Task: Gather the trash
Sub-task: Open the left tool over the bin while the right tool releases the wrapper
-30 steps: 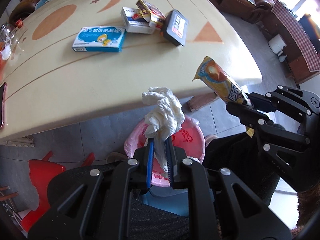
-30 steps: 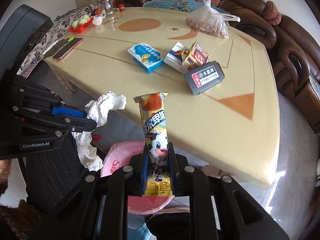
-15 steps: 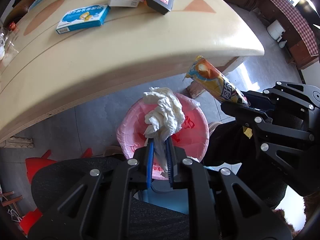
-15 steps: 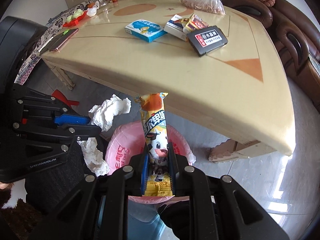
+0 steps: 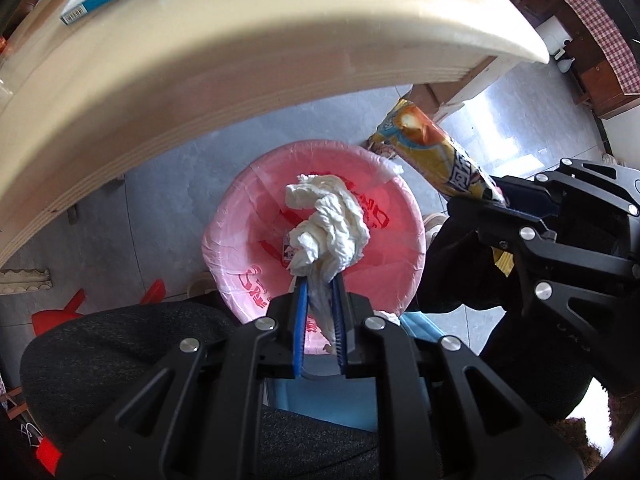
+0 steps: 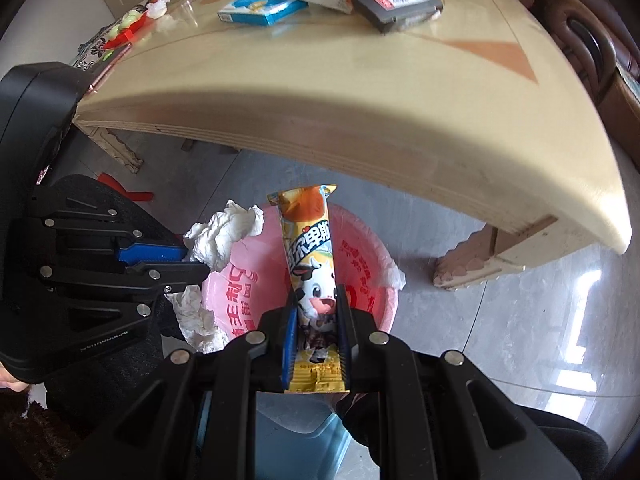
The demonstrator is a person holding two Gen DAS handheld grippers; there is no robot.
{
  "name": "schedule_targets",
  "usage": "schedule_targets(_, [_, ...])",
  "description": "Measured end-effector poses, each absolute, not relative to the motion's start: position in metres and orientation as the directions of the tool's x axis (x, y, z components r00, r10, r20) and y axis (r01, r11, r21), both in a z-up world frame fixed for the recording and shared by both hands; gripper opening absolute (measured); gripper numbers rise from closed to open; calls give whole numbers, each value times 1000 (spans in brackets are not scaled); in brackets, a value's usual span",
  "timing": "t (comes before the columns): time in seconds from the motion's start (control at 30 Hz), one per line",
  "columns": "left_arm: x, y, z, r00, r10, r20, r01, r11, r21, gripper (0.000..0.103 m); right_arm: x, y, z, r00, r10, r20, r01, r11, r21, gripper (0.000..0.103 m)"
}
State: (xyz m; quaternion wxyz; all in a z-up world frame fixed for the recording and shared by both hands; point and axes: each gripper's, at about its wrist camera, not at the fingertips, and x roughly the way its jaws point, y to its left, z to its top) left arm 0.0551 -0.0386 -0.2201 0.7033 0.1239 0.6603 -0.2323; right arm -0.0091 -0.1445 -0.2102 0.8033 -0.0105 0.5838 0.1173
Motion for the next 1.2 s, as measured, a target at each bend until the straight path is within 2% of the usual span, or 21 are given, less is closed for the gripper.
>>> schedule_targets(0.57, [72, -39, -303, -119, -89, -989, 425, 896, -131, 13, 16, -143, -311, 145, 181, -973, -143, 977, 160, 17])
schedule_targets(1.03, [80, -35, -338, -173, -24, -985, 420, 902, -96, 13, 20, -134, -345, 53, 187, -981, -151, 972, 177, 18])
schedule_targets(1.1, [81, -36, -339, -168, -11, -986, 425, 902, -82, 25, 21, -135, -345, 58, 192, -980, -138, 973, 183, 23])
schedule_targets(1.13, [80, -37, -339, -164, -7, -986, 425, 902, -77, 38, 22, -135, -345, 59, 196, -979, -131, 974, 187, 27])
schedule_targets(1.17, [81, -37, -339, -157, -1, -988, 424, 903, -68, 47, 22, -136, -344, 64, 200, -978, -129, 973, 191, 39])
schedule_targets(1.2, [82, -36, -339, -146, 13, -989, 424, 904, -51, 48, 23, -136, -343, 73, 190, -979, -128, 975, 179, 47])
